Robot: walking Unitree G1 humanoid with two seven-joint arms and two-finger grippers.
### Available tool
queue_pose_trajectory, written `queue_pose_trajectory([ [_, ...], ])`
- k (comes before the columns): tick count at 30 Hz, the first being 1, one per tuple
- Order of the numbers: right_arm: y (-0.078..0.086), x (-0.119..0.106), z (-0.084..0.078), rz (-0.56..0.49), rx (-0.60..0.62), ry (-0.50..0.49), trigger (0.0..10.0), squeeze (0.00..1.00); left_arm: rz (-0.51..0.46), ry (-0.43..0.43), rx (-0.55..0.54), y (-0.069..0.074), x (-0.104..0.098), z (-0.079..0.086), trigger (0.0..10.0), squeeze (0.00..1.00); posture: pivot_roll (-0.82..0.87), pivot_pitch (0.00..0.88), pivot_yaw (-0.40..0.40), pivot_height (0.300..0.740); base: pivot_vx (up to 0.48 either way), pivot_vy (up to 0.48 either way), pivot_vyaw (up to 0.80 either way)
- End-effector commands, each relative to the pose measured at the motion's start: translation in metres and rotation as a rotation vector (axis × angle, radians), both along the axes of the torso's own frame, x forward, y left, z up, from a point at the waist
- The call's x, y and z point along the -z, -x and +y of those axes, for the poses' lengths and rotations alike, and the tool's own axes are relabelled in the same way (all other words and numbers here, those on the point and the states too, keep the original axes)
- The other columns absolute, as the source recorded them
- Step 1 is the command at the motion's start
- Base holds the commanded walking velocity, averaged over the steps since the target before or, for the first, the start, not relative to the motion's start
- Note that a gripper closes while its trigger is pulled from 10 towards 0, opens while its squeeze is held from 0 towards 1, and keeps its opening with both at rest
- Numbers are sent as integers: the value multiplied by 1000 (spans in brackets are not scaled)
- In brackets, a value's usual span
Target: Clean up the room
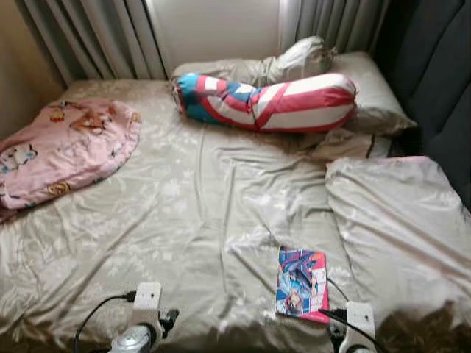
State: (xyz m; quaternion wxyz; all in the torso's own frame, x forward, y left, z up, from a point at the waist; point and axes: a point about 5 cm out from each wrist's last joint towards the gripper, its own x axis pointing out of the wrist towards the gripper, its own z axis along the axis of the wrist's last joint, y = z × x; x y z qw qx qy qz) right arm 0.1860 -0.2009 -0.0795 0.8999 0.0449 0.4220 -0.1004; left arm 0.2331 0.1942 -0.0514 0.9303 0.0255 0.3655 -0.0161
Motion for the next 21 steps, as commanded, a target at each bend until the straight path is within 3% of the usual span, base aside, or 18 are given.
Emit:
queue_pose_trajectory([
  [1, 11, 6, 0, 39, 23, -4, 10000, 0, 22, -20, 37, 4, 4, -4, 10000, 0, -63, 0, 10, 729, 0, 0, 0],
  [7, 18, 9, 3, 49, -1, -20, 10000, 0, 51, -42, 51, 10, 8, -6, 10000, 0, -77, 0, 18, 729, 0, 0, 0],
  [21, 24, 12, 4, 77, -42, -19, 10000, 0, 87, -66, 47, 21, 15, -4, 10000, 0, -80, 0, 15, 729, 0, 0, 648],
])
